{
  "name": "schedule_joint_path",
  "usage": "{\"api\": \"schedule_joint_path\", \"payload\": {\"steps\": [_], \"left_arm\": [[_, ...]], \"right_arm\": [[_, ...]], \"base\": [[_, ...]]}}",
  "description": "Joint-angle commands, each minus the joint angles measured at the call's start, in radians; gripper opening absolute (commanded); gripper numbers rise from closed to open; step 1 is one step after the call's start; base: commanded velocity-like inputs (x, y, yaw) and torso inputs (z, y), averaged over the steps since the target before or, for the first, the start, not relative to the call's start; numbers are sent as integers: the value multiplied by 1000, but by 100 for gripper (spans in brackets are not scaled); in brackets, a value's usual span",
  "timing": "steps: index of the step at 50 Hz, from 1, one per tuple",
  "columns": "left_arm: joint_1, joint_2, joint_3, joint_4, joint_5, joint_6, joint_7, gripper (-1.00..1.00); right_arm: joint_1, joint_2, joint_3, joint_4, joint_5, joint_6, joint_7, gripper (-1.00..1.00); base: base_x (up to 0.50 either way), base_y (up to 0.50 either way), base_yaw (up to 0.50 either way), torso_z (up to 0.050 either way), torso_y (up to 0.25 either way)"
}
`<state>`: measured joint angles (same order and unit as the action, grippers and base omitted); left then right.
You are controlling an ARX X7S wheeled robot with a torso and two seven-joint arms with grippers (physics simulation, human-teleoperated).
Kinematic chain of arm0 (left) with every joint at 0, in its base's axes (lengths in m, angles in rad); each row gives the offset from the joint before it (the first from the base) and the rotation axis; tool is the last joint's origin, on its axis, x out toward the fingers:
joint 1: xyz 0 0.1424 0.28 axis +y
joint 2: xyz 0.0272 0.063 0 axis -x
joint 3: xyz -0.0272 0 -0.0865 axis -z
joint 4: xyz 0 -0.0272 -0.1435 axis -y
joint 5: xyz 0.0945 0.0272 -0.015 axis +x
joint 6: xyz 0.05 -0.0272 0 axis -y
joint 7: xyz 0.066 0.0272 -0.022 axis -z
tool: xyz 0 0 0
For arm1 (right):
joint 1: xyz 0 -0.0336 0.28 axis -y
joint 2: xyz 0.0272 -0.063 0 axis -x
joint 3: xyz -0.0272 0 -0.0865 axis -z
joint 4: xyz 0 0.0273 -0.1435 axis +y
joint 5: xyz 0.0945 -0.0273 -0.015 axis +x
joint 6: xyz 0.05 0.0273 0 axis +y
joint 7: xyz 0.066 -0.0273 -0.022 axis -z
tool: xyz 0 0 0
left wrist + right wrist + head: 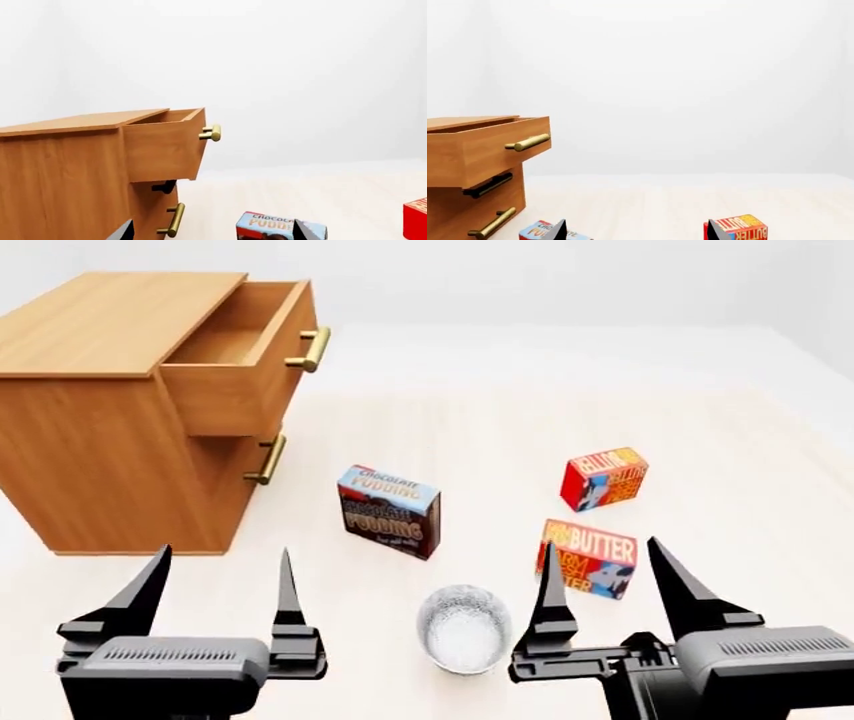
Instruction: Put the bowl in the top drawer of the cabinet.
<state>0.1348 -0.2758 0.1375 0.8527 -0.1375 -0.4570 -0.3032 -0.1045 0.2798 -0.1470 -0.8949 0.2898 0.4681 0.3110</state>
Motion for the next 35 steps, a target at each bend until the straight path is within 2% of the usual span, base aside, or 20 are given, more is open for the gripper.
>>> {"api": "schedule_joint_path", "payload": {"steps": [1,28,35], "left_arm": [[7,-6,5,10,-7,-3,-8,100],[21,-23,15,19,-18,3,-24,100],[-10,-35,3,42,-24,-54,-34,100]], "right_arm": [[0,8,-7,-17,4,10,10,100],[-6,19,-22,-29,9,6,31,100],[-14,21,-24,-28,6,-17,31,100]], "base": [[500,0,0,0,0],[500,0,0,0,1],[0,0,0,0,0]]}}
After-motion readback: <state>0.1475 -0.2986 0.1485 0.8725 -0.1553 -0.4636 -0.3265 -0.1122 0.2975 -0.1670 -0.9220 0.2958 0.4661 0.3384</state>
